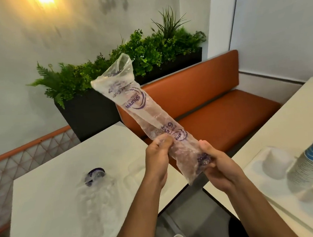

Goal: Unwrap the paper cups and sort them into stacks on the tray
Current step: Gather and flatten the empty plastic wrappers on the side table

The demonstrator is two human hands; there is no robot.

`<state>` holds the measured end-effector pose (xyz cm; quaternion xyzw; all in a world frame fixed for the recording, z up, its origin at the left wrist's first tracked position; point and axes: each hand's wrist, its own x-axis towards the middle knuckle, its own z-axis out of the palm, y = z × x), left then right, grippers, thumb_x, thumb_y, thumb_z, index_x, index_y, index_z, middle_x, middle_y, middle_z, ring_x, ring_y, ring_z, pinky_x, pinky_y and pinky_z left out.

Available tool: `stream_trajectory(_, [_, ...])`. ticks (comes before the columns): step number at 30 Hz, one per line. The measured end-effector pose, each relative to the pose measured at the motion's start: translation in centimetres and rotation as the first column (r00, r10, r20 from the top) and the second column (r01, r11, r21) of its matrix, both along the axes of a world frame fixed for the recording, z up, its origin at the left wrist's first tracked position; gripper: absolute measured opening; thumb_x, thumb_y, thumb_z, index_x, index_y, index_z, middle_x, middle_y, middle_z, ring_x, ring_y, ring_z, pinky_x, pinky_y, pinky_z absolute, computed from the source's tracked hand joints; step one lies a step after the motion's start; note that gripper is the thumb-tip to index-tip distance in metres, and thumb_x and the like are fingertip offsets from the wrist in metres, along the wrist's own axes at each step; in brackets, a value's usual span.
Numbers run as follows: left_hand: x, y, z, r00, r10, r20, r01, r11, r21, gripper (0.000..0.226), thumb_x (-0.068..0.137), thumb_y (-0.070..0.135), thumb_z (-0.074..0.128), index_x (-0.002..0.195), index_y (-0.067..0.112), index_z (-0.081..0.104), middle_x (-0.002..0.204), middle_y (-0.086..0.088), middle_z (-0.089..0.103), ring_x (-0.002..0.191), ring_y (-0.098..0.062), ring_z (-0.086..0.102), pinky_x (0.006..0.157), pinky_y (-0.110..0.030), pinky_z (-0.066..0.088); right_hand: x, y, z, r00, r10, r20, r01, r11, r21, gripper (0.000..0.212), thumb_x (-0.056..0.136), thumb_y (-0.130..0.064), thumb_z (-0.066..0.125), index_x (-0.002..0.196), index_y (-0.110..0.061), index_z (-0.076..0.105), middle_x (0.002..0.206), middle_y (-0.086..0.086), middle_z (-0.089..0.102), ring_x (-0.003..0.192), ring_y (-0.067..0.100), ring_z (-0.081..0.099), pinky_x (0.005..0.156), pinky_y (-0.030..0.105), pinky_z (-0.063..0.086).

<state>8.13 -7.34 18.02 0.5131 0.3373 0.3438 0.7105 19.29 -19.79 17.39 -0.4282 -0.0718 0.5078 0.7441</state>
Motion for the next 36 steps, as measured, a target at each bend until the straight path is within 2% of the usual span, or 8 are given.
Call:
stream_trajectory(4, [-0.1, 1.5, 0.3, 0.998, 0.053, -0.025, -0.052, 0.997, 0.055, 0.02, 0.098, 0.042, 0.065, 0.095, 0.032, 0.082, 0.109, 0.0, 0.079, 0.111, -0.021, 0.072, 0.1, -0.048, 0.058, -0.2, 0.3, -0.2, 0.99, -0.136, -0.036, 0.134, 0.99, -0.037, 0.051, 0.081, -0.029, 0.071, 0.125, -0.006, 0.063, 0.122, 0.014, 0.074, 0.121, 0.029, 0.067, 0.105, 0.041, 0.052])
stream_trajectory(10, [-0.5, 3.1, 1.3, 0.999, 0.048, 0.006, -0.048, 0.996, 0.081, 0.022, 0.101, 0.048, 0.055, 0.103, 0.039, 0.075, 0.119, 0.005, 0.075, 0.118, -0.019, 0.067, 0.106, -0.049, 0.054, -0.2, 0.1, -1.2, 0.94, -0.318, 0.125, 0.334, 0.932, -0.142, 0.04, 0.094, -0.027, 0.07, 0.126, -0.005, 0.066, 0.123, 0.012, 0.074, 0.119, 0.027, 0.068, 0.105, 0.042, 0.053])
stream_trajectory(16, [-1.0, 3.8, 1.9, 0.973, -0.203, -0.107, 0.213, 0.972, 0.1, 0.023, 0.104, 0.041, 0.054, 0.117, 0.032, 0.071, 0.122, 0.004, 0.074, 0.12, -0.018, 0.067, 0.107, -0.05, 0.053, 0.1, 1.5, 1.6, 0.884, -0.061, 0.464, 0.216, 0.932, -0.289, 0.065, 0.084, -0.071, 0.052, 0.121, -0.021, 0.066, 0.115, 0.002, 0.075, 0.107, 0.024, 0.073, 0.091, 0.04, 0.059])
stream_trajectory(22, [-1.8, 4.3, 1.6, 0.887, -0.393, -0.242, 0.43, 0.894, 0.125, 0.028, 0.108, 0.031, 0.051, 0.116, 0.019, 0.075, 0.111, 0.002, 0.078, 0.104, -0.015, 0.074, 0.091, -0.033, 0.059, 0.0, 3.6, 5.4, 0.651, 0.239, 0.72, -0.117, 0.97, -0.215, 0.054, 0.083, -0.06, 0.066, 0.119, -0.02, 0.072, 0.114, 0.001, 0.078, 0.109, 0.023, 0.074, 0.1, 0.046, 0.056])
stream_trajectory(25, [-2.3, 4.6, 1.8, 0.888, -0.37, -0.273, 0.421, 0.892, 0.163, 0.027, 0.103, 0.041, 0.06, 0.11, 0.021, 0.077, 0.105, 0.003, 0.079, 0.094, -0.013, 0.076, 0.076, -0.025, 0.058, -0.8, 4.6, 5.6, 0.63, 0.116, 0.768, -0.018, 0.991, -0.134, 0.026, 0.092, -0.034, 0.07, 0.104, -0.012, 0.08, 0.1, 0.006, 0.08, 0.101, 0.029, 0.076, 0.09, 0.04, 0.061])
stream_trajectory(28, [-2.4, 5.1, 1.8, 0.94, -0.266, -0.212, 0.306, 0.933, 0.191, 0.037, 0.091, 0.051, 0.072, 0.111, 0.02, 0.074, 0.102, 0.004, 0.079, 0.093, -0.013, 0.076, 0.076, -0.029, 0.061, -1.1, 5.0, 5.2, 0.601, 0.017, 0.799, 0.091, 0.992, -0.09, 0.021, 0.094, -0.025, 0.07, 0.094, -0.006, 0.081, 0.091, 0.01, 0.08, 0.095, 0.035, 0.076, 0.088, 0.048, 0.06])
stream_trajectory(31, [-2.2, 5.6, 2.0, 0.968, -0.186, -0.17, 0.228, 0.935, 0.273, 0.026, 0.093, 0.039, 0.074, 0.108, 0.019, 0.072, 0.099, 0.003, 0.08, 0.094, -0.014, 0.076, 0.08, -0.032, 0.062, -1.1, 5.1, 5.0, 0.642, -0.006, 0.767, 0.121, 0.988, -0.093, 0.025, 0.089, -0.026, 0.077, 0.093, -0.001, 0.08, 0.092, 0.019, 0.079, 0.096, 0.044, 0.073, 0.091, 0.057, 0.058])
stream_trajectory(36, [-2.2, 6.6, 1.9, 0.974, -0.176, -0.144, 0.216, 0.914, 0.344, 0.015, 0.103, 0.019, 0.062, 0.107, 0.018, 0.077, 0.1, -0.002, 0.08, 0.092, -0.014, 0.074, 0.085, -0.035, 0.058, 0.6, 4.9, 4.8, 0.865, -0.029, 0.502, 0.06, 0.997, -0.045, 0.044, 0.085, -0.02, 0.077, 0.11, 0.015, 0.068, 0.113, 0.031, 0.072, 0.104, 0.042, 0.073, 0.091, 0.049, 0.061])
